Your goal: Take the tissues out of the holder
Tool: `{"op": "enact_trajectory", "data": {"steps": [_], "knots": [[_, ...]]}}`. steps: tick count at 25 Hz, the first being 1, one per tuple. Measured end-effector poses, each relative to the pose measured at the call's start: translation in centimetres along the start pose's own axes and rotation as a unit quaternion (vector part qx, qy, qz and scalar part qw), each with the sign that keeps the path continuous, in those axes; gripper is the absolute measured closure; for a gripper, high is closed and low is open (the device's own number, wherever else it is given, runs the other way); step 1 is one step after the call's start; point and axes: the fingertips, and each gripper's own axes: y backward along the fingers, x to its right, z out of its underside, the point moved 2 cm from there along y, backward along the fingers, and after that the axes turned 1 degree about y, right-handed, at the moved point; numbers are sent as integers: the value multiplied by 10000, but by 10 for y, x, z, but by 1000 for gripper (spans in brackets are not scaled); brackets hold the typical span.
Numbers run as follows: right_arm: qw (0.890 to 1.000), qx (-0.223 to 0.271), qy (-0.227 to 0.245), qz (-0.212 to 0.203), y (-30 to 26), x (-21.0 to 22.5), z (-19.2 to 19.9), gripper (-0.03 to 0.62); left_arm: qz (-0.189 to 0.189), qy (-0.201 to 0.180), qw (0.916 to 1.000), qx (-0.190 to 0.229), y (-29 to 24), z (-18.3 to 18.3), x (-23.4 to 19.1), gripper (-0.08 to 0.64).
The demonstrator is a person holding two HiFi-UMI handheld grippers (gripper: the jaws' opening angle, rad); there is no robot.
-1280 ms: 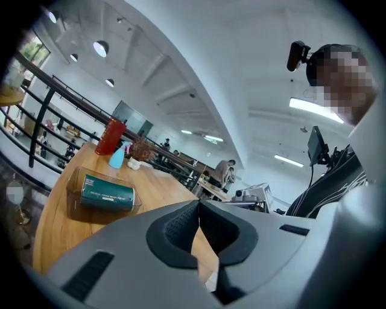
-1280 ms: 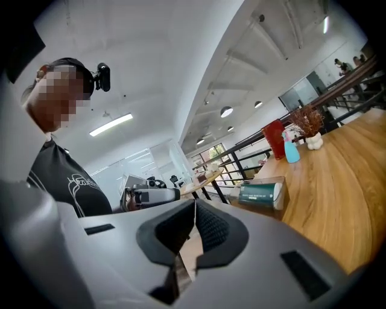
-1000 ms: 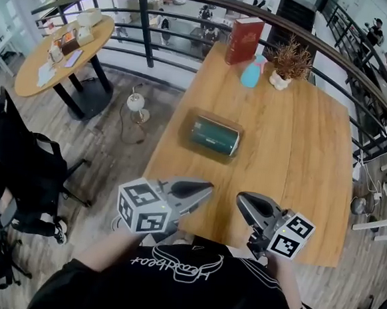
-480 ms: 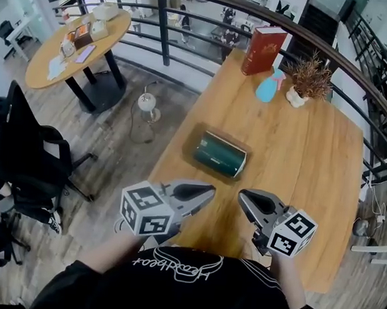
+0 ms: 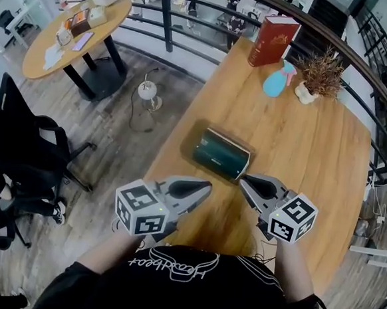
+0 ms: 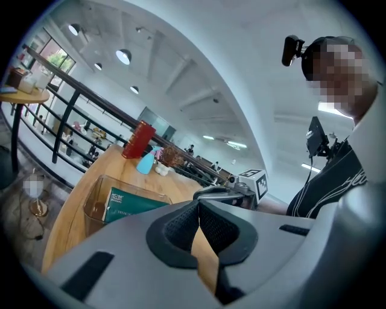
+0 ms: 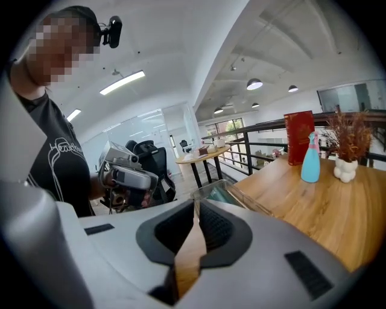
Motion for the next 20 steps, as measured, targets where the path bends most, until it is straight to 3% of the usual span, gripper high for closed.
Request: {"op": "enact_trajectory", "data": {"steps": [6,8,9,10,14,20], "knots": [[9978,-399,535,21,-27,23,0,569,-88,181,9998,-7,-4,5,-20,548],[9943,-678,813,95,-35,29,4,508,-81,226,9997,-6,-5,7,-25,548],[9915,-844,982,130,-40,32,7,431,-76,248,9997,-12,-6,8,-26,546],[9879,-1007,1167,162,-44,35,10,398,-75,270,9996,-23,-7,10,-29,548],[9716,-1548,1770,273,-60,47,20,353,-128,346,9993,-97,-9,18,-40,548],[9513,-2210,2129,294,-77,59,33,295,10,415,9991,-119,-13,24,-43,547]]}}
